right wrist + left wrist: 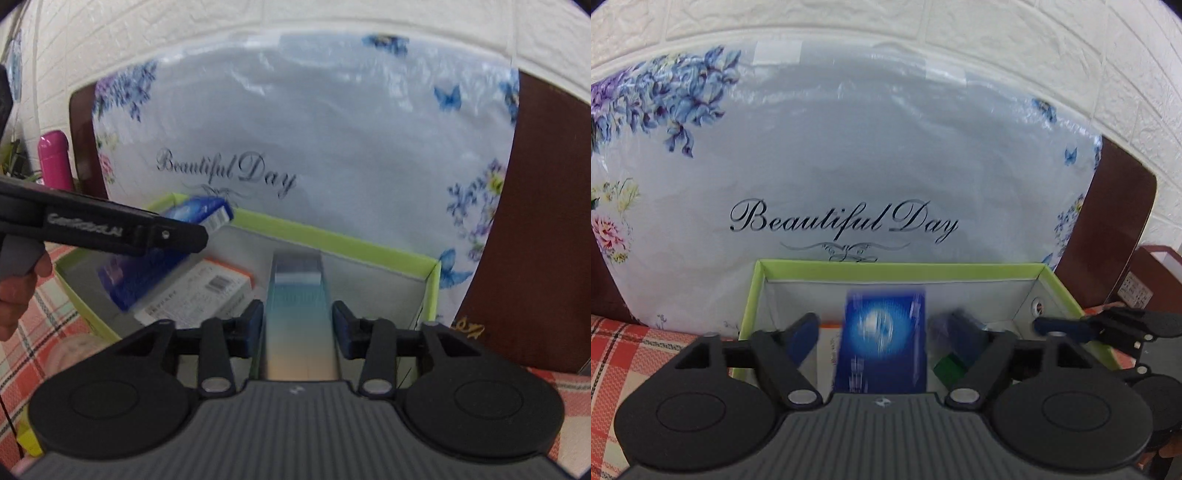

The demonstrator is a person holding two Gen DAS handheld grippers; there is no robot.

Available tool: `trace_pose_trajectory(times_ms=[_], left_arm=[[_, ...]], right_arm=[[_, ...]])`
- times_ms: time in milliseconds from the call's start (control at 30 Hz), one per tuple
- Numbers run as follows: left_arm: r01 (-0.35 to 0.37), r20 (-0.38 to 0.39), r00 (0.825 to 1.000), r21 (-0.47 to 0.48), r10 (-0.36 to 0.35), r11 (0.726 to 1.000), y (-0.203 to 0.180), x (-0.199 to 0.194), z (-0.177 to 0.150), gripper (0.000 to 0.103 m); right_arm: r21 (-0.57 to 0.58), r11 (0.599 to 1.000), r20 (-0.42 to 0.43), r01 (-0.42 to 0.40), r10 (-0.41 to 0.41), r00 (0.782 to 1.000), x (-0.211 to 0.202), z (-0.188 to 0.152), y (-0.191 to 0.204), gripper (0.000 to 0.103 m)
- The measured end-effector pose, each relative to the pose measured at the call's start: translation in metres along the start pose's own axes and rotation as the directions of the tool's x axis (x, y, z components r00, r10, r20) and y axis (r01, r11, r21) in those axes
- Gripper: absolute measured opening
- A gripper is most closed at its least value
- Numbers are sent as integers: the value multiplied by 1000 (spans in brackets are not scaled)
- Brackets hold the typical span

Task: Organize objects
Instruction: 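Carry the blue box and gradient box over the lime-green box and release, then grasp the yellow medicine box with left tool while right tool grasps another green box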

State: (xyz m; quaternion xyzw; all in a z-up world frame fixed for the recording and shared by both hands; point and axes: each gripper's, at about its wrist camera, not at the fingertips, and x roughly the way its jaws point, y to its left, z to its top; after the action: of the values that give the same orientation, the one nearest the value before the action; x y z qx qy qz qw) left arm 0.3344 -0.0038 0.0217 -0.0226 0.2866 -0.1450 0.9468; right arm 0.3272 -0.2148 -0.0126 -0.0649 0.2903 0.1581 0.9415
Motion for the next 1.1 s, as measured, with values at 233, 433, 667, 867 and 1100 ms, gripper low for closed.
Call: trace_pose_trajectory(times_ms=[233,433,667,867,1100], left_arm=[[-25,21,999,-25,25,999,3,-22,1,83],[-71,31,997,-13,71,997,-12,-69,-6,83],[-98,37,994,-43,100,994,-25,-132,-69,85],[-68,-60,996,-127,60,990,-23,-145,-131,85],[-77,-64,996,-216,64,973,-5,-135,-140,85]], right_arm=[[-3,1000,59,25,-24,998,-24,-1,-2,85],[34,997,171,62,-67,983,-83,-3,0,98],[88,993,227,74,-92,970,-158,-46,14,102],[155,986,167,61,-87,982,-191,-110,35,102],[286,956,38,60,-74,997,-196,-167,45,95]])
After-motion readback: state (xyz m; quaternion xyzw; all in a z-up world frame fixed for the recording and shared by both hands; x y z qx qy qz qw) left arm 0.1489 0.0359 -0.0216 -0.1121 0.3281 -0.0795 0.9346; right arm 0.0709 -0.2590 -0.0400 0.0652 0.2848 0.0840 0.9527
